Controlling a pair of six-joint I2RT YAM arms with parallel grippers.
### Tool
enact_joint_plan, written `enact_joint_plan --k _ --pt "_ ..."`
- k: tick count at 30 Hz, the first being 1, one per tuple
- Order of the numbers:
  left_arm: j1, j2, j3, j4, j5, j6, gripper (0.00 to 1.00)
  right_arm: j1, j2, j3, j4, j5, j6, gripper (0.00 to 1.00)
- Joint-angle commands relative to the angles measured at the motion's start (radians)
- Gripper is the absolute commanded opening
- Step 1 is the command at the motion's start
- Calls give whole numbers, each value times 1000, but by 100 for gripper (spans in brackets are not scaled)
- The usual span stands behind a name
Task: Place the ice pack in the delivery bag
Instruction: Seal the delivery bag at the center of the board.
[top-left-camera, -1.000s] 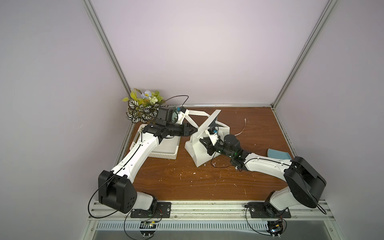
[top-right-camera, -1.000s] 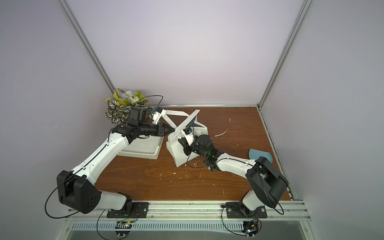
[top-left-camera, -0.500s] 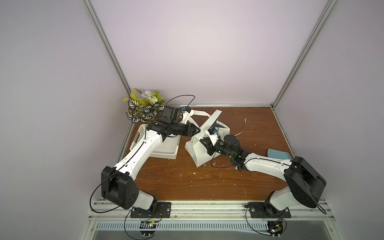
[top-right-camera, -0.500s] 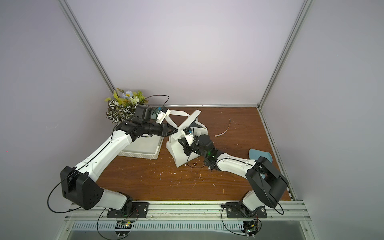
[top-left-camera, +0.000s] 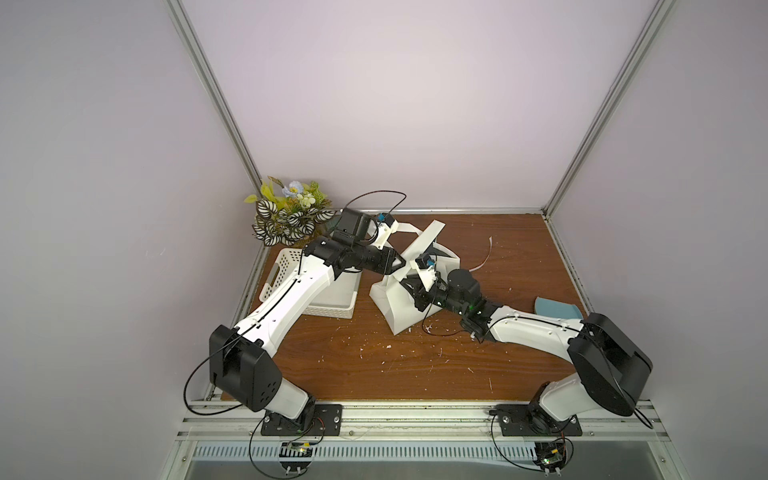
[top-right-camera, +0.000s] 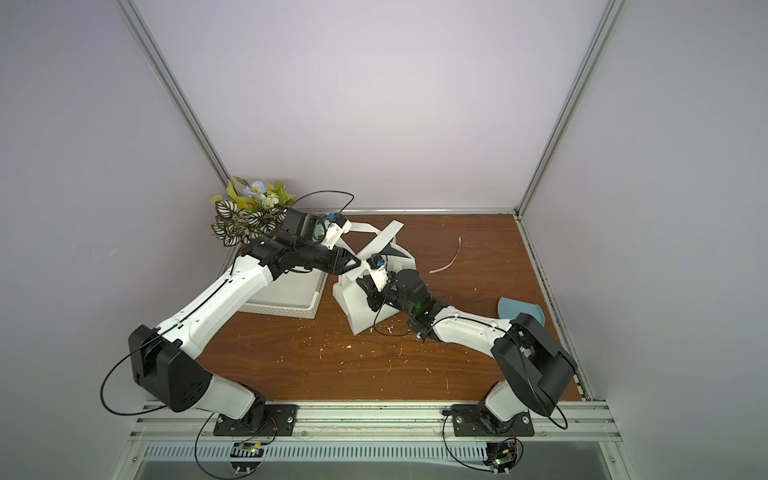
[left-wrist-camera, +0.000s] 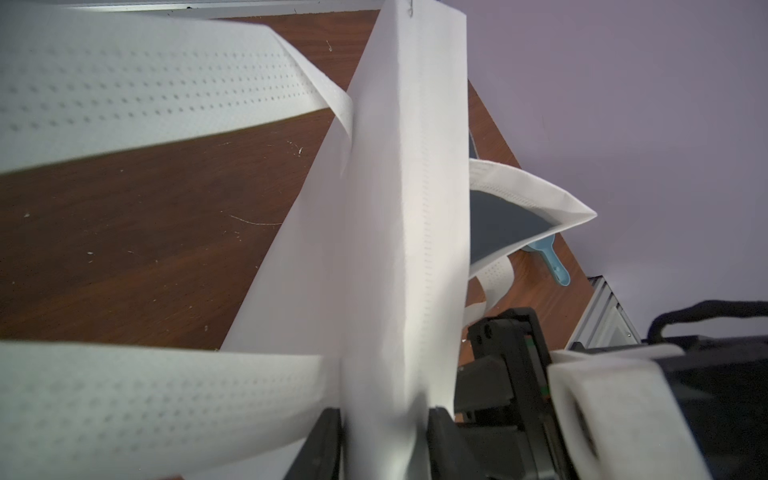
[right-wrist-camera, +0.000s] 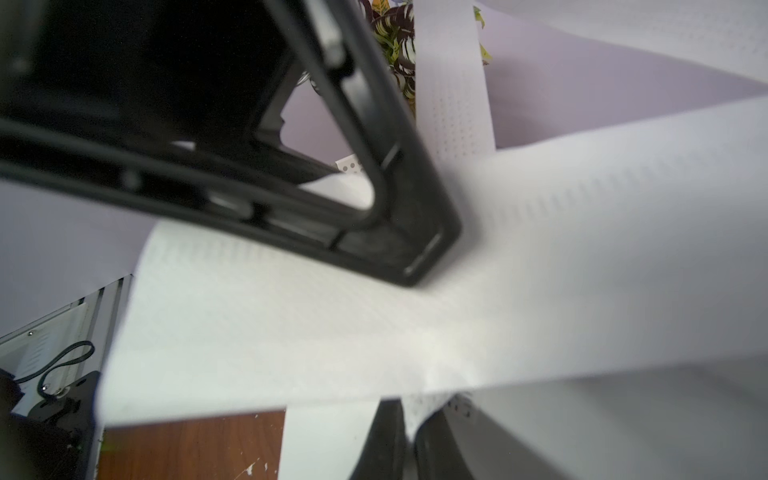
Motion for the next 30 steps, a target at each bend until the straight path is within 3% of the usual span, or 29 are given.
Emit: enact_joint_plan --k 1,8,19,30 --pt "-14 15 36 -70 -91 41 36 7 -4 43 18 -3 -18 11" --pt "-49 41 88 -122 -149 93 44 8 2 50 15 -4 -19 10" --pt "-59 53 70 -137 -257 120 34 7 1 48 10 -2 -24 10" --pt "-59 39 77 -144 -253 143 26 7 -6 44 4 0 -22 10"
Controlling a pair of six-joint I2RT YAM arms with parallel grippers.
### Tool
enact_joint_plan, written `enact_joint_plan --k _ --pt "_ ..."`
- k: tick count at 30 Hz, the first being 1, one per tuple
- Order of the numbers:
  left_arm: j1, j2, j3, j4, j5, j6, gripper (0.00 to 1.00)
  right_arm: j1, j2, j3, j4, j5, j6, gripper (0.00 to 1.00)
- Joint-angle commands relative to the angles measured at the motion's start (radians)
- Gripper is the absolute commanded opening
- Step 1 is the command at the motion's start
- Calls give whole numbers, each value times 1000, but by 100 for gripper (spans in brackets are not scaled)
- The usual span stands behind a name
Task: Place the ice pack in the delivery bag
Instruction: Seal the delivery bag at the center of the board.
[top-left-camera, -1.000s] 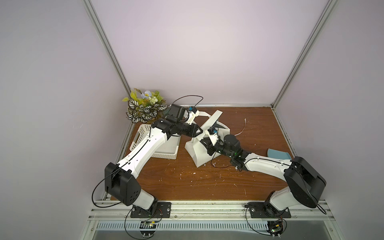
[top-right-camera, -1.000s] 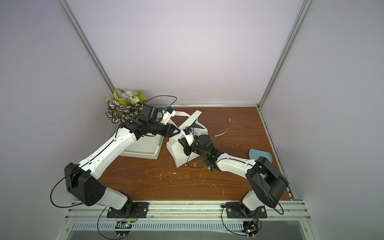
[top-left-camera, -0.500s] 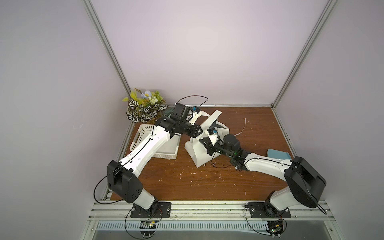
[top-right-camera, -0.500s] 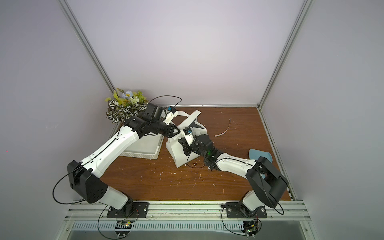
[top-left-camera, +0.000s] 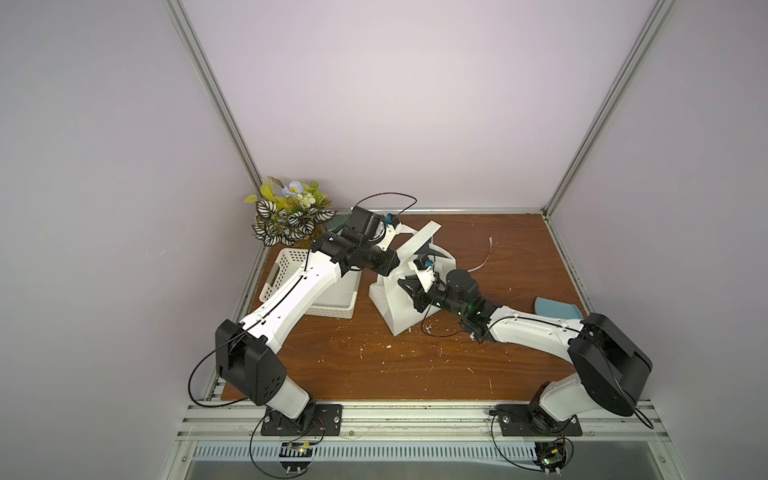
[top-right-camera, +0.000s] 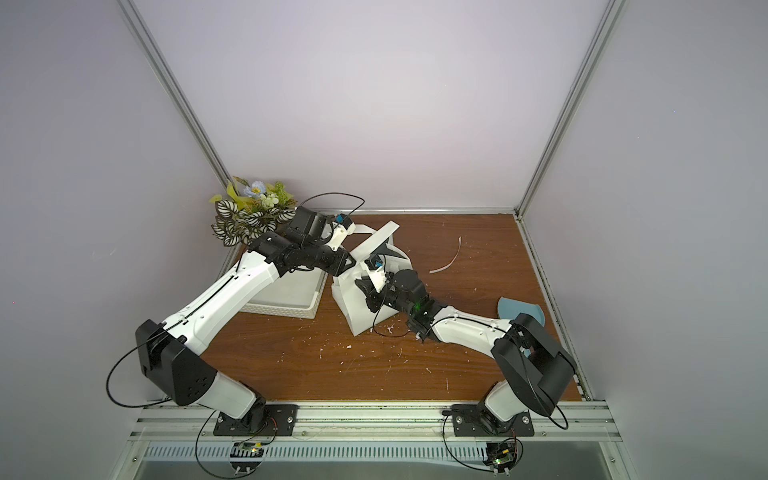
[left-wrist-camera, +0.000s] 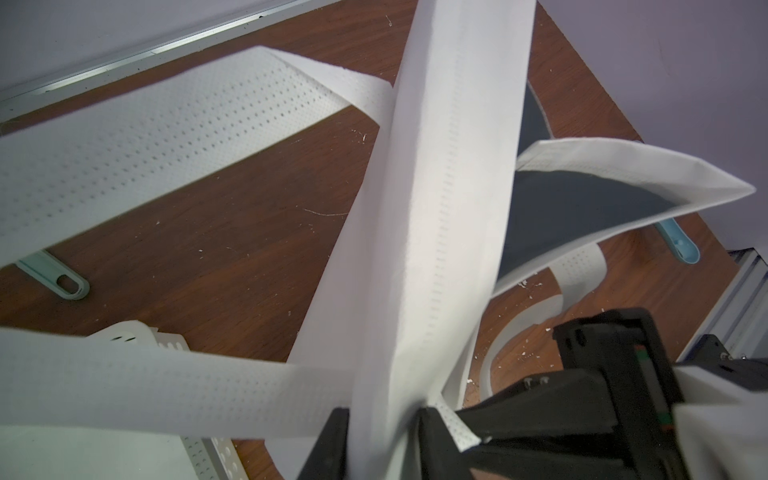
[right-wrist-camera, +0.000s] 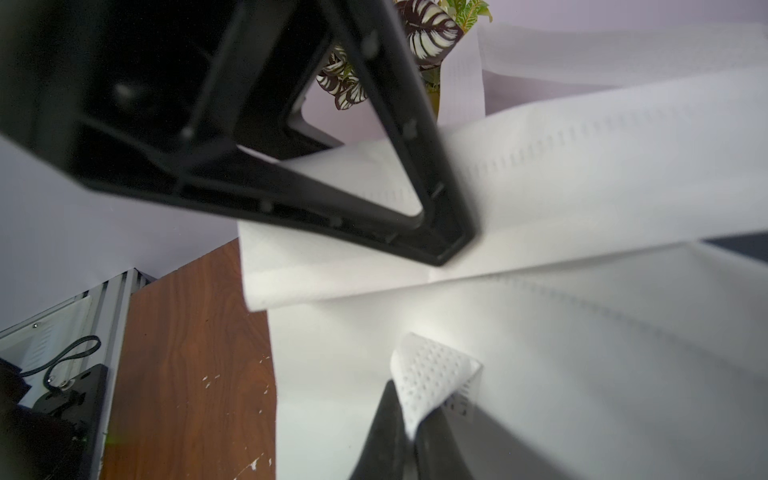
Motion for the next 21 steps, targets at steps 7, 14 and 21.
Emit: enact_joint_plan --k 7,14,21 --pt "-9 -16 9 -47 -7 20 19 4 -7 36 20 -3 -11 11" --pt "-8 -12 4 -45 24 17 10 6 -12 35 21 1 -9 11" --pt "-9 -7 3 -45 28 14 11 7 -32 34 9 14 -21 15"
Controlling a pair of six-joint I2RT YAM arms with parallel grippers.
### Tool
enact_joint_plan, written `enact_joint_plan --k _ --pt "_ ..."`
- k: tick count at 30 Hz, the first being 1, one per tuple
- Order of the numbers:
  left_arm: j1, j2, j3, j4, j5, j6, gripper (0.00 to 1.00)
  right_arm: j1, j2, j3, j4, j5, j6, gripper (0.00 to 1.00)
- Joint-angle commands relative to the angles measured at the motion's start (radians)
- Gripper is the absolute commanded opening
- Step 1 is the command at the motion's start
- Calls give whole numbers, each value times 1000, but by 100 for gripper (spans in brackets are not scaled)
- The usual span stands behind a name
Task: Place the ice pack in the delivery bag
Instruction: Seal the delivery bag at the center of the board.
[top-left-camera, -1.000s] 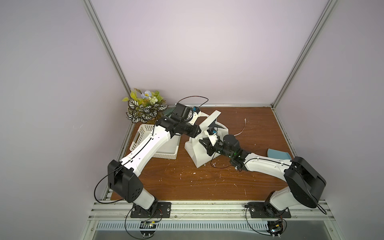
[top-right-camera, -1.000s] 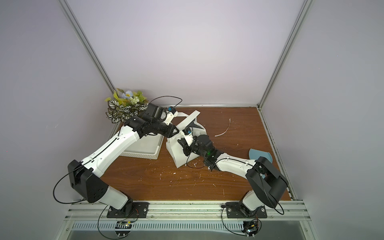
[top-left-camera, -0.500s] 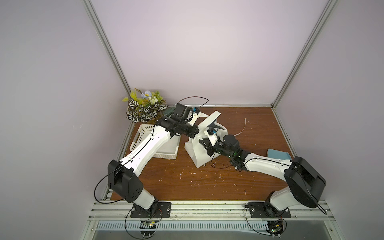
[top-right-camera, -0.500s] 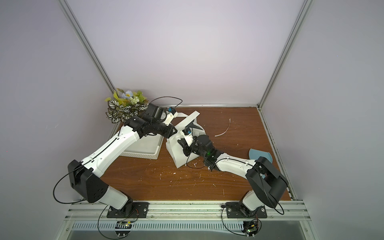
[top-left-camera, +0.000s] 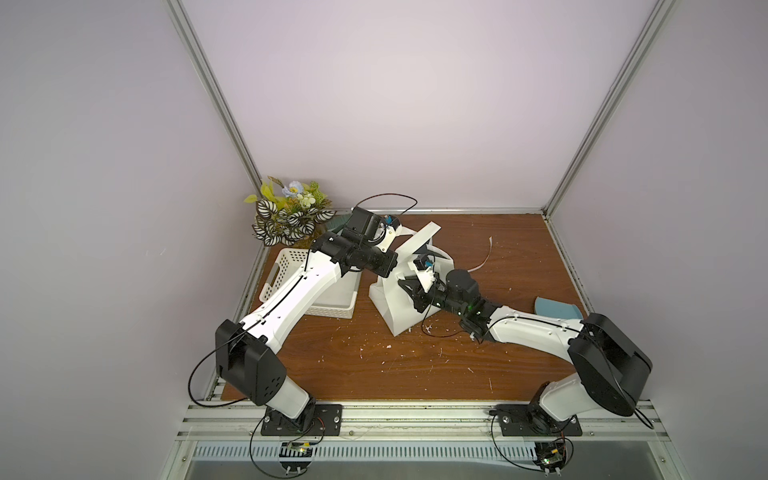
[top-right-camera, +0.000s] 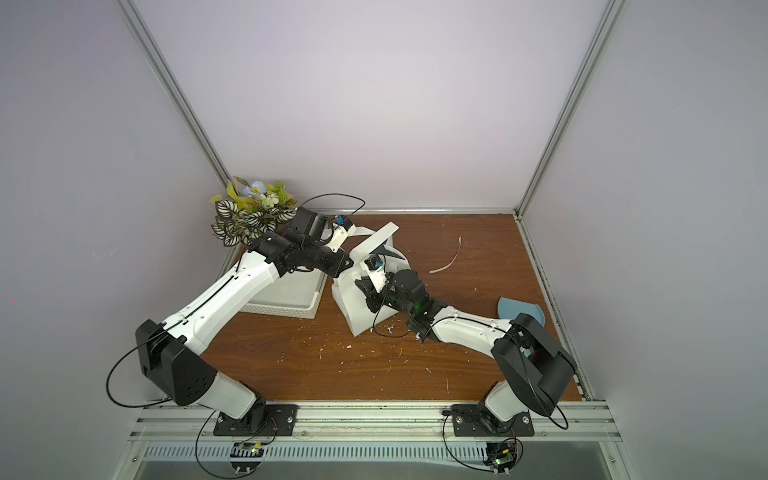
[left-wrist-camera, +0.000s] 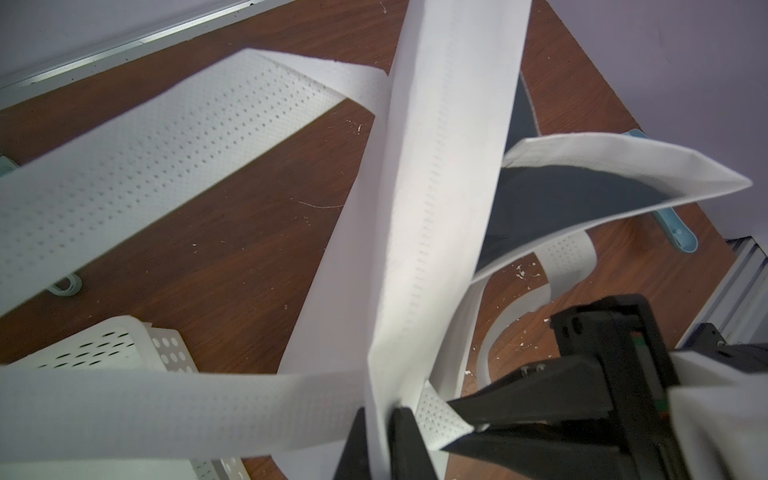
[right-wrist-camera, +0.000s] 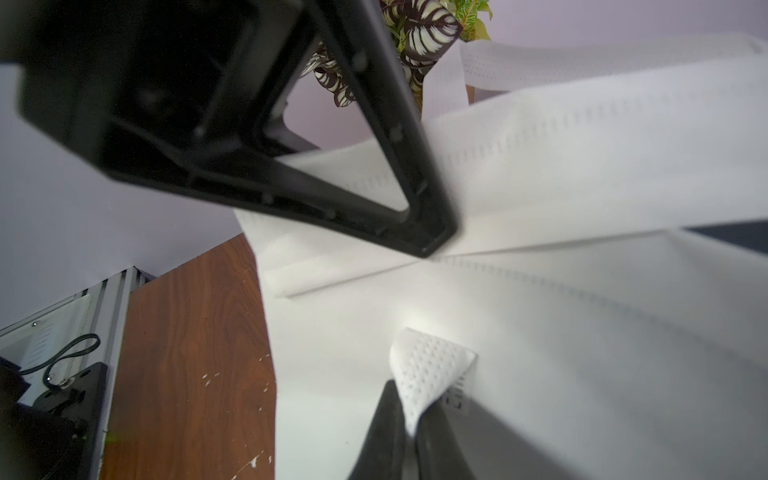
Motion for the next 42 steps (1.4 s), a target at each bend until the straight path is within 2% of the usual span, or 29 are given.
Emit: enact_joint_plan --k 1,2,4,6,9,14,18,24,29,34,39,42 --pt "-8 -8 3 -28 4 5 11 6 -40 35 6 19 -26 18" --pt "-9 -8 5 -28 6 4 13 4 -54 35 -8 28 -33 22" --pt "-10 -7 11 -28 8 3 24 -3 -90 36 -41 52 -41 35" --pt "-10 -8 20 -28 19 2 25 -20 -141 29 -85 74 -55 42" --pt "-7 -1 40 -26 42 -3 30 -64 -231 2 -135 62 -71 44" --pt "-1 14 89 -26 69 -15 44 -189 -377 -64 -165 -31 -100 48" --pt "1 31 143 -26 52 -30 50 -289 -419 -81 -210 -85 -125 53" --pt "9 29 208 -26 -7 -56 52 -365 -421 -102 -210 -168 -158 59" --pt "3 61 314 -22 -6 -96 51 -426 -420 -122 -174 -246 -162 62" --pt "-13 164 459 -21 -25 -113 51 -439 -477 -132 -182 -299 -179 68" --pt "-13 294 644 -18 -23 -154 52 -442 -543 -151 -210 -295 -190 72" --pt "-14 344 685 8 -18 -165 54 -445 -550 -164 -224 -262 -211 76"
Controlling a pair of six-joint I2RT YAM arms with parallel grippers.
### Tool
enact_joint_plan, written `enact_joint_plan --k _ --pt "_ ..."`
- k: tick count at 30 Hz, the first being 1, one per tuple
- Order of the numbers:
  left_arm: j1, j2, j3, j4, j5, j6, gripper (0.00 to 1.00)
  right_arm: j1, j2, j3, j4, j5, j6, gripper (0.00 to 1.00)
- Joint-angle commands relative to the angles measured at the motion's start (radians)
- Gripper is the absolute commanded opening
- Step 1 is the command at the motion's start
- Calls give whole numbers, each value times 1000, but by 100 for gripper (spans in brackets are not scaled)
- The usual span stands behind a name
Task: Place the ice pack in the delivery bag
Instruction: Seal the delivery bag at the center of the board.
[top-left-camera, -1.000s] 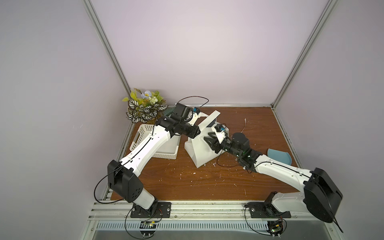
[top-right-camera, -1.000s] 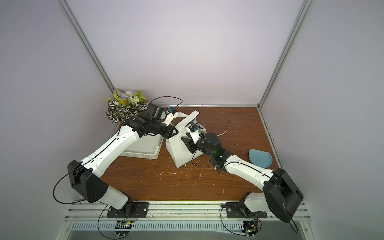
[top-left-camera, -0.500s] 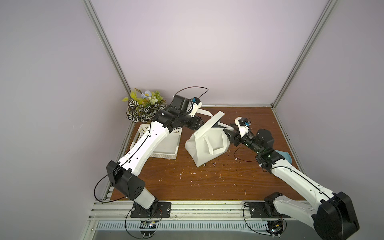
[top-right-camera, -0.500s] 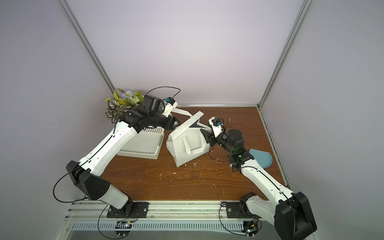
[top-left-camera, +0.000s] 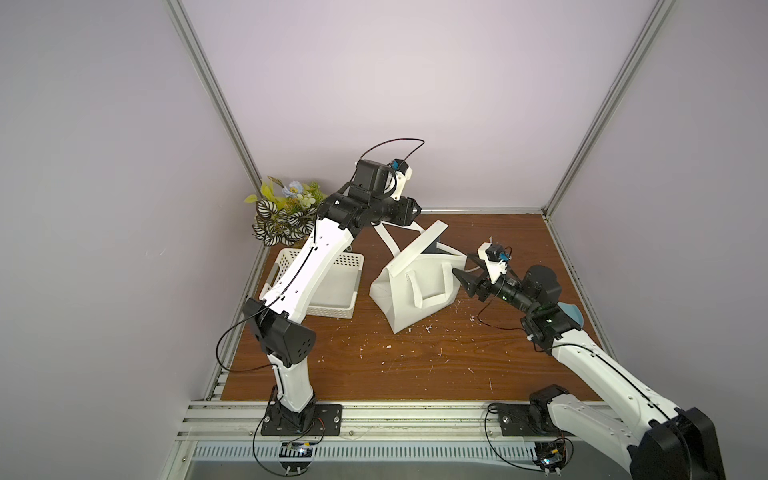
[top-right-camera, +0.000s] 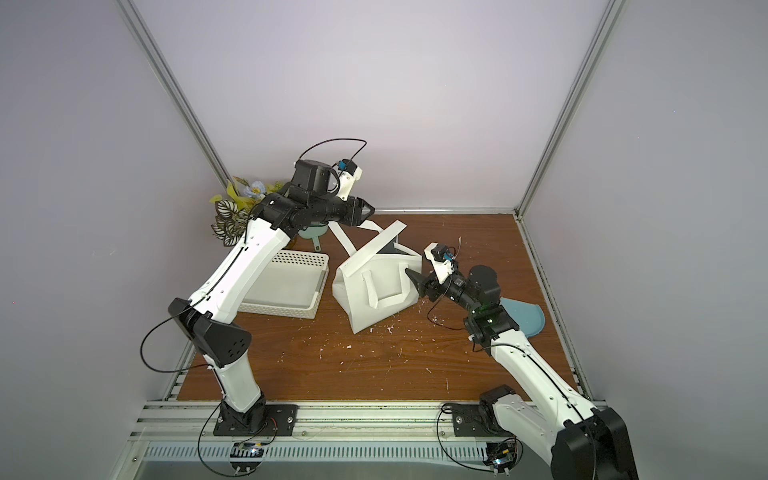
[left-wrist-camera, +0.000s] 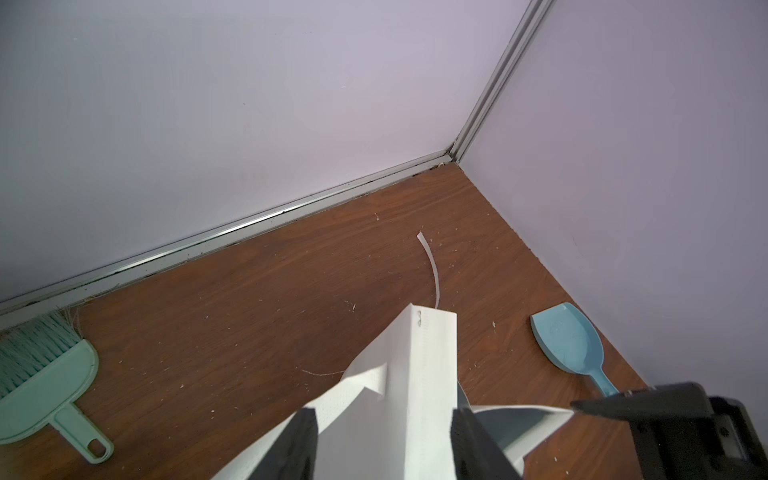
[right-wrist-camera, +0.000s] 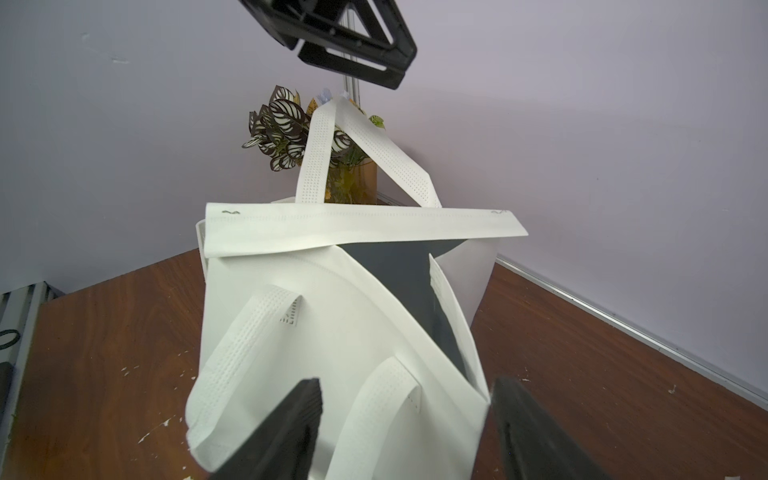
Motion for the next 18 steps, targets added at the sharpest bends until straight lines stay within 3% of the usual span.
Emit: enact_joint_plan --k 1,9,18 --pt "-12 49 54 17 17 -28 53 -6 -11 -8 2 4 -40 76" --pt "-52 195 121 43 119 -72 56 -53 72 -13 92 -17 -44 77" --pt "-54 261 78 44 215 -83 56 -111 236 54 158 -158 -54 74"
